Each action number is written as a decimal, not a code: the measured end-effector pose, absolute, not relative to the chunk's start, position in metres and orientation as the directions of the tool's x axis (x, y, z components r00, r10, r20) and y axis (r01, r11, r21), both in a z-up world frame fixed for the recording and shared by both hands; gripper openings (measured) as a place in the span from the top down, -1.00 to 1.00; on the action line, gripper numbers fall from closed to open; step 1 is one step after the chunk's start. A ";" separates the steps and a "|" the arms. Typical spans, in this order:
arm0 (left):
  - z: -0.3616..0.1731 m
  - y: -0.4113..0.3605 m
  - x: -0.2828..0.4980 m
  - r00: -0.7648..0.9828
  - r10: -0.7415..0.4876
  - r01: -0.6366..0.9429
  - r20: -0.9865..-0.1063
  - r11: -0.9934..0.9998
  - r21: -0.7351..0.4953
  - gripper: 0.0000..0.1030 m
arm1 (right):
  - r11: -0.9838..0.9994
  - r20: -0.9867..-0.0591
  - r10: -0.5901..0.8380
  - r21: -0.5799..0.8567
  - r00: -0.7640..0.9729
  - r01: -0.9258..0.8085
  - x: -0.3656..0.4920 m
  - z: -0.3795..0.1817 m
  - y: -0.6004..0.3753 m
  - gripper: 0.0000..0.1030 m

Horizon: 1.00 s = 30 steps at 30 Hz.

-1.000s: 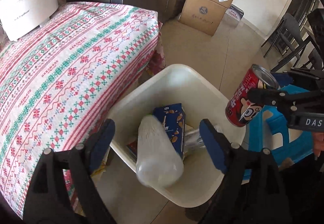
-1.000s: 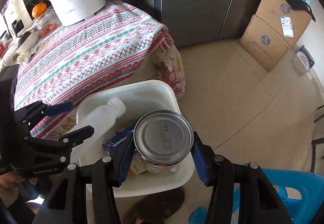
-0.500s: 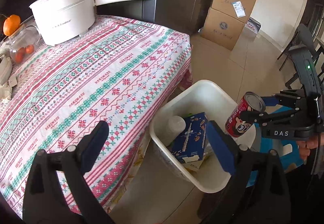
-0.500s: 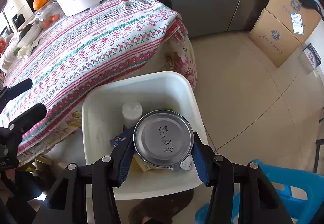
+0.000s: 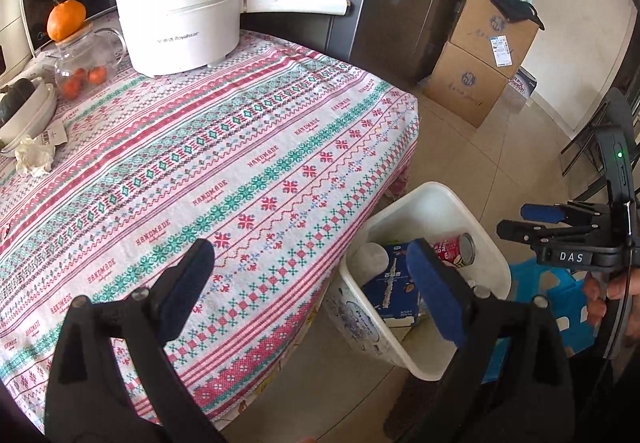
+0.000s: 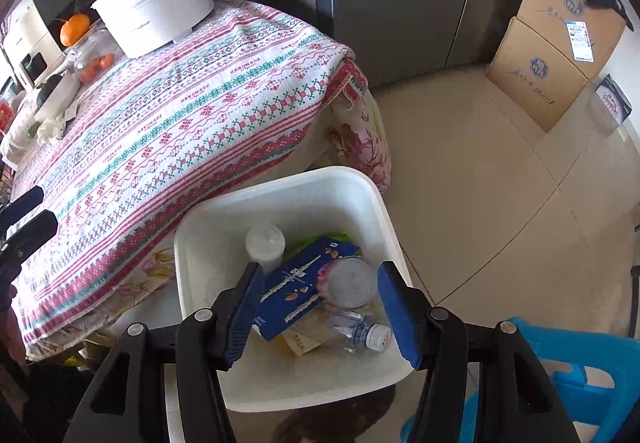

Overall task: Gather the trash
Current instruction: 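Open the right tool over the white bin to drop the red can, then move the left tool back to the crumpled white tissue and close on it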

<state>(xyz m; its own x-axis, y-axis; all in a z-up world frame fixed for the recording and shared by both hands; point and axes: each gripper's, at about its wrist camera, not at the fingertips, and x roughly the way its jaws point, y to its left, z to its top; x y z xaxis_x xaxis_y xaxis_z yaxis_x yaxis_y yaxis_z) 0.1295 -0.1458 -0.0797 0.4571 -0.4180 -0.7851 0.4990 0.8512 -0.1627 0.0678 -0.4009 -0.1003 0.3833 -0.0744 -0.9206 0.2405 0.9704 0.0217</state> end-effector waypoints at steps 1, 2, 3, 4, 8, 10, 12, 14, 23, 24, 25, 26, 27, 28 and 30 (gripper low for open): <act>-0.079 -0.144 0.131 0.459 -0.418 0.496 -0.784 0.853 -0.164 -0.88 | 0.970 -0.917 -0.074 0.025 0.391 0.241 0.068 -0.098 -0.400 -0.26; -0.078 -0.142 0.131 0.463 -0.416 0.492 -0.783 0.855 -0.164 -0.88 | 0.970 -0.915 -0.073 0.027 0.398 0.240 0.068 -0.095 -0.400 -0.27; -0.077 -0.141 0.132 0.465 -0.414 0.489 -0.782 0.857 -0.163 -0.88 | 0.971 -0.912 -0.072 0.029 0.403 0.239 0.069 -0.093 -0.399 -0.28; -0.076 -0.139 0.133 0.468 -0.412 0.485 -0.782 0.859 -0.162 -0.88 | 0.971 -0.910 -0.073 0.029 0.408 0.238 0.069 -0.091 -0.397 -0.29; -0.072 -0.129 0.138 0.484 -0.401 0.461 -0.778 0.872 -0.163 -0.89 | 0.972 -0.900 -0.081 0.023 0.428 0.232 0.072 -0.081 -0.389 -0.32; -0.069 -0.121 0.141 0.490 -0.395 0.443 -0.777 0.881 -0.169 -0.89 | 0.975 -0.893 -0.077 0.027 0.444 0.222 0.075 -0.076 -0.382 -0.37; -0.066 -0.112 0.146 0.493 -0.390 0.427 -0.777 0.887 -0.174 -0.89 | 0.976 -0.884 -0.075 0.030 0.462 0.214 0.077 -0.070 -0.375 -0.40; -0.061 -0.101 0.151 0.504 -0.378 0.410 -0.777 0.896 -0.170 -0.90 | 0.978 -0.873 -0.070 0.035 0.482 0.206 0.081 -0.062 -0.366 -0.45; -0.041 -0.026 0.179 0.586 -0.239 0.251 -0.774 0.962 -0.107 -0.99 | 0.986 -0.826 -0.048 0.050 0.561 0.159 0.110 -0.032 -0.320 -0.64; -0.039 -0.016 0.182 0.594 -0.224 0.230 -0.772 0.968 -0.103 -0.99 | 0.987 -0.824 -0.056 0.038 0.565 0.154 0.114 -0.030 -0.314 -0.65; -0.037 -0.006 0.185 0.600 -0.209 0.211 -0.772 0.972 -0.100 -0.99 | 0.989 -0.821 -0.059 0.031 0.568 0.148 0.118 -0.028 -0.307 -0.65; -0.037 0.004 0.189 0.604 -0.197 0.193 -0.772 0.976 -0.098 -0.99 | 0.990 -0.819 -0.058 0.028 0.571 0.141 0.123 -0.028 -0.302 -0.69; -0.036 0.013 0.192 0.609 -0.184 0.178 -0.771 0.980 -0.094 -0.99 | 0.990 -0.819 -0.058 0.026 0.571 0.137 0.128 -0.027 -0.296 -0.71; -0.035 0.022 0.195 0.617 -0.165 0.161 -0.769 0.984 -0.082 -1.00 | 0.991 -0.817 -0.055 0.026 0.573 0.132 0.133 -0.027 -0.290 -0.72; -0.034 0.038 0.201 0.632 -0.134 0.141 -0.763 0.988 -0.057 -1.00 | 0.992 -0.814 -0.038 0.037 0.580 0.117 0.144 -0.028 -0.277 -0.72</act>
<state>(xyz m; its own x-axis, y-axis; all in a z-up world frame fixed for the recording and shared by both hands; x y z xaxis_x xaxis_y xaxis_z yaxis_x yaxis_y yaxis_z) 0.2006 0.0383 -0.0339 0.6318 -0.1345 -0.7634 0.1413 0.9883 -0.0572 0.1441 -0.2770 -0.0280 0.5796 -0.0385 -0.8140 0.1174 0.9924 0.0367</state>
